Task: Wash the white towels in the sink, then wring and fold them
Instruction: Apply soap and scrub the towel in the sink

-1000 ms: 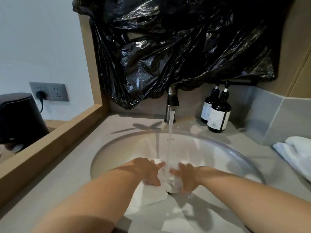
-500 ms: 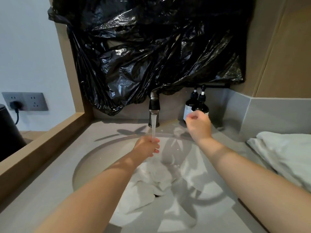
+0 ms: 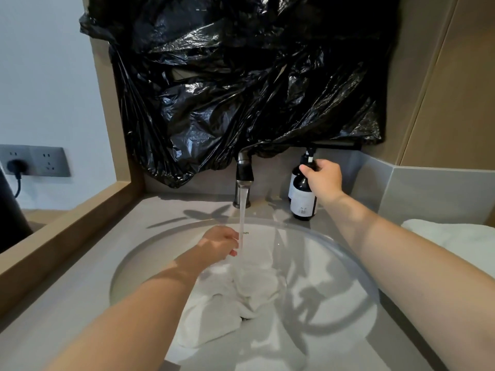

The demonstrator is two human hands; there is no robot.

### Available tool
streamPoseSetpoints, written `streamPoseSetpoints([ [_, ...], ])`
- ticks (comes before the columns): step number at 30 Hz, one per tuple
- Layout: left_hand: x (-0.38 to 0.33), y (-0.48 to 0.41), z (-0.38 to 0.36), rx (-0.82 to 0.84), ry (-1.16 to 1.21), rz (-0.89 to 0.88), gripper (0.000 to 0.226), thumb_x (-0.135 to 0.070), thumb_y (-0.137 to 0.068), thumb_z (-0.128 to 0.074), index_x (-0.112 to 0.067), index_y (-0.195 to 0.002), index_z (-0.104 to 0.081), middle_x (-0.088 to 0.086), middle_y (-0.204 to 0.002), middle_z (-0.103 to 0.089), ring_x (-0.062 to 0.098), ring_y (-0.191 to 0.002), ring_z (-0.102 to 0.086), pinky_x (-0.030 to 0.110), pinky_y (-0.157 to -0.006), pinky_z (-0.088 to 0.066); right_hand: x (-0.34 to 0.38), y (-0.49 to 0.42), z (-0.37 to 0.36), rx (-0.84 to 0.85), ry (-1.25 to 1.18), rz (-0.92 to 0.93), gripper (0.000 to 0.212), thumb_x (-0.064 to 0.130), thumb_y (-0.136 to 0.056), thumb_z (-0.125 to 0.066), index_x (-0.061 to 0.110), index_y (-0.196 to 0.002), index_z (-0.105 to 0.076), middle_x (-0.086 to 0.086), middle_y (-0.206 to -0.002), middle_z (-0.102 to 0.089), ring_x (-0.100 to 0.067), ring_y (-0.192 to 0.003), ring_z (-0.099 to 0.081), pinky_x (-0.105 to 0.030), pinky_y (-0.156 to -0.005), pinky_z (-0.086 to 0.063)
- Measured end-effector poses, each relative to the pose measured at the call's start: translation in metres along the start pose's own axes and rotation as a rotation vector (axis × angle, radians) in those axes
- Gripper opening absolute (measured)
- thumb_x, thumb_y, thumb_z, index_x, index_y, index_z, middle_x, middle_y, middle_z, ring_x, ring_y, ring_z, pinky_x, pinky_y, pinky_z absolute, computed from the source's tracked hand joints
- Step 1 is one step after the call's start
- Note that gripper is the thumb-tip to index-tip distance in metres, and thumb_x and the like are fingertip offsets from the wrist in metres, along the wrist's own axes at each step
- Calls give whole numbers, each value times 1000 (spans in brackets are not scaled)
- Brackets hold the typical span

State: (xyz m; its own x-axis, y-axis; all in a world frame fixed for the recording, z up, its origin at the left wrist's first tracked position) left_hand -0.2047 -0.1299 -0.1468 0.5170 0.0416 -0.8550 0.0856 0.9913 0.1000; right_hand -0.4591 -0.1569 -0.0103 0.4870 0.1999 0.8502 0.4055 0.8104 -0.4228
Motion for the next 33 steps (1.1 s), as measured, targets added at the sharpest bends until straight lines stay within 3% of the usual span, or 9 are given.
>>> streamPoseSetpoints([
  [3,6,2,10,32,-28,22,21,-4,-94,-56,-13,-108,-67,1,-93,-69,11,-72,-66,24,-66,-52,4,28,1,108,-144,-14,13,14,-91,-63,4,-90,-70,-11,-92,-72,-23,-87,-67,-36,-82,-52],
  [7,7,13,15,198,-65,16,22,-10,-97,-54,-15,-116,-66,2,-104,-72,15,-89,-71,25,-76,-56,9,80,-3,272,-418,-103,21,7,-96,-54,13,-115,-49,-9,-78,-68,-14,-69,-66,-21,-65,-54],
  [10,15,23,20,330,-290,72,28,-19,-99,-53,-19,-126,-60,-1,-114,-68,16,-102,-68,28,-87,-54,-8,109,-20,507,-212,-100,52,10,-97,-53,32,-136,-27,-8,-81,-71,-15,-76,-69,-20,-73,-54],
  [13,36,31,19,460,-623,183,57,-30,-94,-59,-26,-147,-39,-1,-137,-52,20,-121,-55,30,-103,-46,-32,131,-30,695,34,-10,69,16,-97,-55,44,-147,-15,-7,-86,-73,-15,-86,-69,-28,-88,-51],
  [16,39,33,6,499,-777,175,75,-40,-89,-65,-34,-153,-26,-4,-152,-38,23,-136,-41,33,-112,-33,-46,145,-40,806,249,73,68,20,-97,-55,46,-147,-17,1,-92,-69,-6,-83,-64,-17,-74,-45],
  [20,32,31,-7,511,-912,116,63,-45,-94,-58,-33,-151,-33,-6,-156,-32,21,-142,-32,33,-109,-27,-58,152,-53,849,365,111,52,19,-96,-56,48,-131,-32,-1,-86,-63,-17,-77,-62,-27,-70,-52],
  [23,40,26,-5,535,-957,135,62,-46,-95,-55,-30,-151,-33,-6,-155,-33,20,-140,-34,32,-108,-28,-65,150,-56,839,352,83,43,16,-95,-57,41,-125,-37,-1,-76,-59,-14,-65,-55,-18,-58,-44],
  [27,47,18,-2,545,-924,149,61,-44,-93,-57,-30,-149,-34,-8,-148,-40,18,-127,-44,26,-93,-33,-70,146,-56,818,323,27,38,13,-94,-58,36,-119,-41,-9,-68,-55,-13,-53,-49,-14,-46,-40],
  [33,55,11,-2,553,-964,165,62,-49,-87,-55,-39,-145,-37,-9,-145,-45,18,-123,-51,33,-104,-39,-70,150,-58,789,308,-4,37,10,-93,-58,37,-115,-45,-17,-84,-65,-18,-67,-58,-21,-55,-49],
])
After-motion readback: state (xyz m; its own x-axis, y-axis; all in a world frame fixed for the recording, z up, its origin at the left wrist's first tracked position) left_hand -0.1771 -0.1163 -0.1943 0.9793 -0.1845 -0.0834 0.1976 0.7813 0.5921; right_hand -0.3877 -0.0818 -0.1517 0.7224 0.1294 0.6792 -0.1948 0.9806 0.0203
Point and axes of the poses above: each hand's wrist, its own y-axis away from the middle knuckle, its own z-axis out of the back of the hand, x = y × z, the point moved 6 cm from there along -y, towards the middle knuckle
